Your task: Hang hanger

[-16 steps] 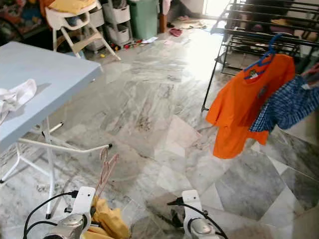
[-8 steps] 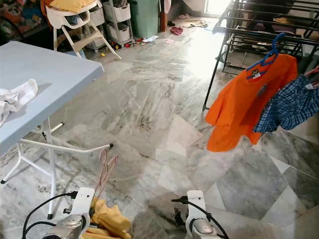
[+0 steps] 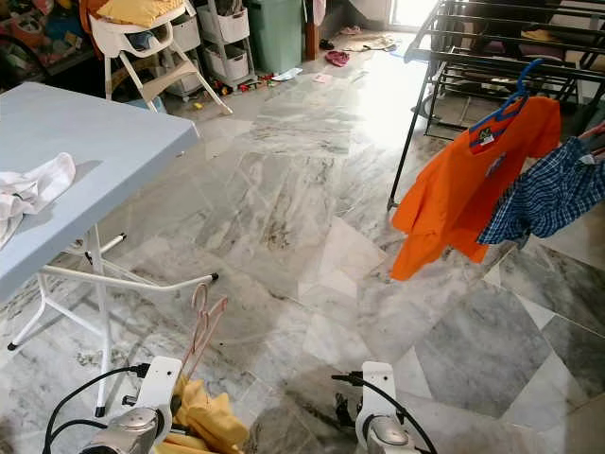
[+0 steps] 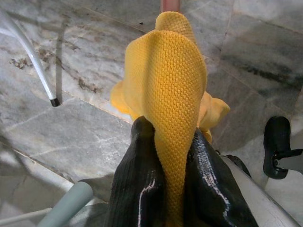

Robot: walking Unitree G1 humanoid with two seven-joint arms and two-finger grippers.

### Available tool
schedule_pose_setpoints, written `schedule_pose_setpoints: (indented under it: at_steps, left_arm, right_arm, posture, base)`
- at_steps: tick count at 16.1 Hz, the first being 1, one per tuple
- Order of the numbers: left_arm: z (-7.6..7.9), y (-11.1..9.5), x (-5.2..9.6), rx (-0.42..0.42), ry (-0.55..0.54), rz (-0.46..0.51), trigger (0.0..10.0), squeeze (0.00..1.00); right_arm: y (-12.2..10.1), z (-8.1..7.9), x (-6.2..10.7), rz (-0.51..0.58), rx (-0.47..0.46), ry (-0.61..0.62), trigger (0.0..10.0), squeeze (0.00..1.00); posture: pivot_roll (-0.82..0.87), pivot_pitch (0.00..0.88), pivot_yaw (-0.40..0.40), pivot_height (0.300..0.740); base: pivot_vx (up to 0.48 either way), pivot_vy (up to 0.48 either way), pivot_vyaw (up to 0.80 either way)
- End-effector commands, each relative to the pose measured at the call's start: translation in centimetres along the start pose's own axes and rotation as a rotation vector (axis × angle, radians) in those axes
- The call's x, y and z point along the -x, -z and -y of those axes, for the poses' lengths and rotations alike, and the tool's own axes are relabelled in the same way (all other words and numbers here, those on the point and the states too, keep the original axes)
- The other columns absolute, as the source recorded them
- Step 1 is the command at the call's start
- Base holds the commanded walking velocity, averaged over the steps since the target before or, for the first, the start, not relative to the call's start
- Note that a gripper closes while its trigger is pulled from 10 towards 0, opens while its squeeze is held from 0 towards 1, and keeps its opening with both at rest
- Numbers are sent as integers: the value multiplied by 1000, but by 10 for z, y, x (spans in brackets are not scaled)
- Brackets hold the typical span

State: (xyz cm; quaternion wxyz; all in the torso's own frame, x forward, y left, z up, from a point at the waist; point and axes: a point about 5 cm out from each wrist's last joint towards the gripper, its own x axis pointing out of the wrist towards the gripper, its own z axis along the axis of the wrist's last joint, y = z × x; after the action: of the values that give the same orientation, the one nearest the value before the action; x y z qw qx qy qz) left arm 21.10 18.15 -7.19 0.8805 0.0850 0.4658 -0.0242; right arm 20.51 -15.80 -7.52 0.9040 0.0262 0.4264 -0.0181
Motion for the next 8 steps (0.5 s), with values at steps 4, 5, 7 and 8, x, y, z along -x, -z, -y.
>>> schedule_pose_setpoints:
  at_steps: [4, 5, 7, 8]
  left_arm:
    - [-1, 0, 0, 86, -19, -15, 10000, 0]
    - [1, 0, 0, 119, -16, -15, 10000, 0]
    - [8, -9, -1, 127, 6, 7, 10000, 0]
    - [10, -11, -2, 126, 11, 12, 10000, 0]
  right_arm:
    - [1, 3, 0, 1, -71, 35, 10000, 0]
    - [1, 4, 1, 6, -85, 42, 10000, 0]
    - [1, 6, 1, 14, -100, 53, 10000, 0]
    - [1, 6, 1, 16, -93, 51, 10000, 0]
  posture:
    - [-128, 20, 72, 740]
    - [-129, 20, 72, 740]
    - [-126, 20, 65, 740]
    - [-126, 20, 62, 740]
  base:
    - [0, 0, 0]
    - [0, 0, 0]
    - [0, 0, 0]
    - [0, 0, 0]
